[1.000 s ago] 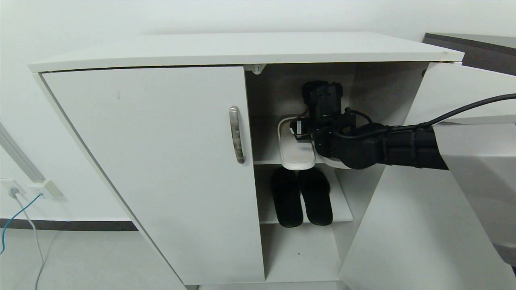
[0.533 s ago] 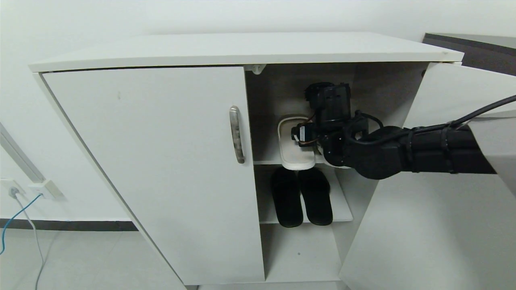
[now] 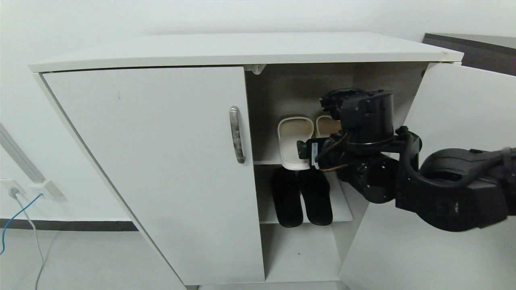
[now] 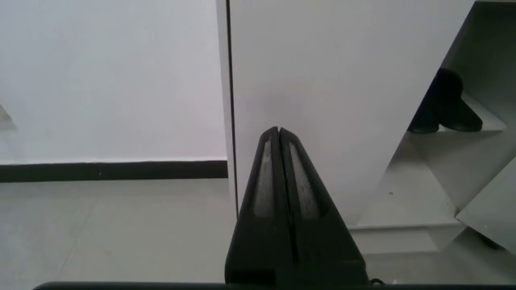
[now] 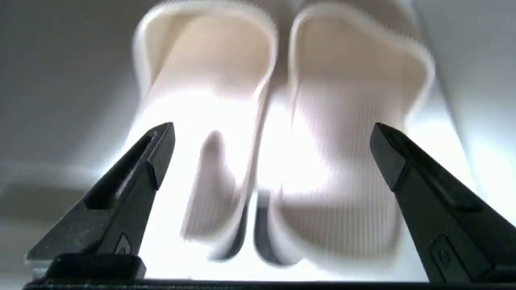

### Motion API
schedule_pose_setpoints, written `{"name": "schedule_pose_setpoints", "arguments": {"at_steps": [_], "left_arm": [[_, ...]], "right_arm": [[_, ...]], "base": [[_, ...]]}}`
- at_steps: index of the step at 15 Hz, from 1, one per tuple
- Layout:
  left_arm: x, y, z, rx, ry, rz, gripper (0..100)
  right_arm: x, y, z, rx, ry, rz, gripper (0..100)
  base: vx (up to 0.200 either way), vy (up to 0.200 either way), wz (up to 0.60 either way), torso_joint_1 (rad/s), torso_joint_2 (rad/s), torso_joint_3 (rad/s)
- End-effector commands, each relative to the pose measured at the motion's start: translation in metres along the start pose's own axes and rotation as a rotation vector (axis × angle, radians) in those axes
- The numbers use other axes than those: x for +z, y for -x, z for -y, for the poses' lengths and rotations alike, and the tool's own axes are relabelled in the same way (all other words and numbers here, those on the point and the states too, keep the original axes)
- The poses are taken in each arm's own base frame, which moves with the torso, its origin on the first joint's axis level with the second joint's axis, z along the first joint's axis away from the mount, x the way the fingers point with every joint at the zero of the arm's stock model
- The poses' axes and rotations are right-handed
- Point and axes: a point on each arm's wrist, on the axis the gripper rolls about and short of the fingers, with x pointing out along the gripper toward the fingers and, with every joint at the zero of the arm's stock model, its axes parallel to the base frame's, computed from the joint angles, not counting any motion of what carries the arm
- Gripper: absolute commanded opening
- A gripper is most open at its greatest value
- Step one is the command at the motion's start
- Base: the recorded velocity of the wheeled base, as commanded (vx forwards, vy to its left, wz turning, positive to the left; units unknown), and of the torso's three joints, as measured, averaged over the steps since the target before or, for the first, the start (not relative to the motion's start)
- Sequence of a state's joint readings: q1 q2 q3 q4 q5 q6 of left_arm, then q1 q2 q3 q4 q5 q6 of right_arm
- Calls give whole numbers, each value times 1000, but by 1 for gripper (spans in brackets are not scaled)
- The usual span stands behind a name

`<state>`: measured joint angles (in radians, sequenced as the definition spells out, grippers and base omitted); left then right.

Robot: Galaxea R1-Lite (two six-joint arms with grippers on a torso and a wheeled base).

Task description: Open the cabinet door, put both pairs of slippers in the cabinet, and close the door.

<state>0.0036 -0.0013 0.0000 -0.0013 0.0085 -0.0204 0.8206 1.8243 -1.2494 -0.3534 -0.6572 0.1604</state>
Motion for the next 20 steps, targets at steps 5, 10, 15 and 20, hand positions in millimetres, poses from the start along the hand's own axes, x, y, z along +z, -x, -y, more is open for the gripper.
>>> {"name": "schedule_pose_setpoints", "arguments": {"at_steps": [5,10,15,20], "left_arm": [[0,0,0,-3,-2,-1,0],[0,0,0,-1,-2,-1,0],[0,0,0,-1,-2,-1,0],[0,0,0,-1,-2,-1,0]], "right_arm": [[-29,62,11,111,-18,19,100],[-31,64,10,129,-29,33,0],[-37,60,7,133,-16,16,0],[-42,57,5,130,-8,7,0]], "base": [[0,0,0,0,0,0],[0,0,0,0,0,0],[-40,0,0,0,0,1],[-200,0,0,6,4,2]]}}
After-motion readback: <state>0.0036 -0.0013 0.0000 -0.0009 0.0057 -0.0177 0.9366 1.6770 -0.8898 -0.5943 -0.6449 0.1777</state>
